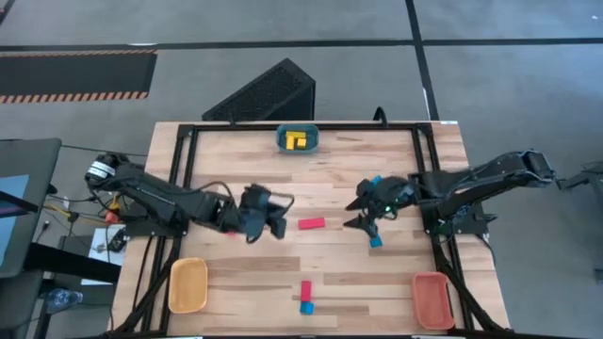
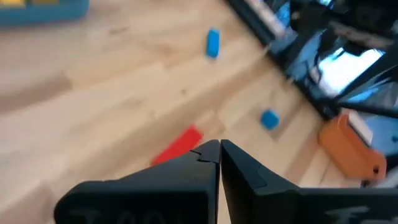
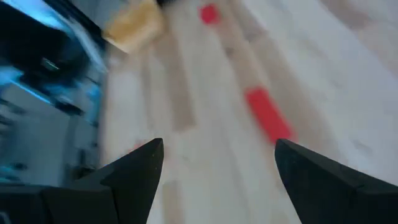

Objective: Sort & place blocks by color
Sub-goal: Put the top right blue block into the yellow bin

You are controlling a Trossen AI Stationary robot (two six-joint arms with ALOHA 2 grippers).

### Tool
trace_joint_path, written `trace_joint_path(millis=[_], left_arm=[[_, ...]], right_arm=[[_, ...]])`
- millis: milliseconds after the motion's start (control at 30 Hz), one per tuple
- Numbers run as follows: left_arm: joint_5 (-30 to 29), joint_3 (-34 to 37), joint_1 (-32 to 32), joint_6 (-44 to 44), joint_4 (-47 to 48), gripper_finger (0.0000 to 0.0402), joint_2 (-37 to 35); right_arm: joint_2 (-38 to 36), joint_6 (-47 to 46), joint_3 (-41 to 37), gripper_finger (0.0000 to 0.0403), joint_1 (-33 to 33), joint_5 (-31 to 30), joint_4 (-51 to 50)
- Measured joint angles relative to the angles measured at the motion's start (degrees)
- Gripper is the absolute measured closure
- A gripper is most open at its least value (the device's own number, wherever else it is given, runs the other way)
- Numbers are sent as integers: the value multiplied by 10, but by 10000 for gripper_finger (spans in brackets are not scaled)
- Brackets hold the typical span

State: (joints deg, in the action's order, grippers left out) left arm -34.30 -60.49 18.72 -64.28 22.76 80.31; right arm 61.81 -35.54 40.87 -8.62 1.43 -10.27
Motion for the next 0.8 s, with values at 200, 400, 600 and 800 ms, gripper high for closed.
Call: trace_joint_path(millis=[200,400,600,800], left_arm=[[-9,-1,19,-5,16,401,-20],[-13,-17,17,85,24,401,-46],[-1,-13,33,79,131,401,-76],[18,48,109,116,162,401,-91]], right_arm=[[42,-39,-16,72,-64,-29,140],[125,-27,-14,72,-78,-47,304],[238,-154,22,72,-61,-96,449],[358,-224,155,73,-67,-85,432]])
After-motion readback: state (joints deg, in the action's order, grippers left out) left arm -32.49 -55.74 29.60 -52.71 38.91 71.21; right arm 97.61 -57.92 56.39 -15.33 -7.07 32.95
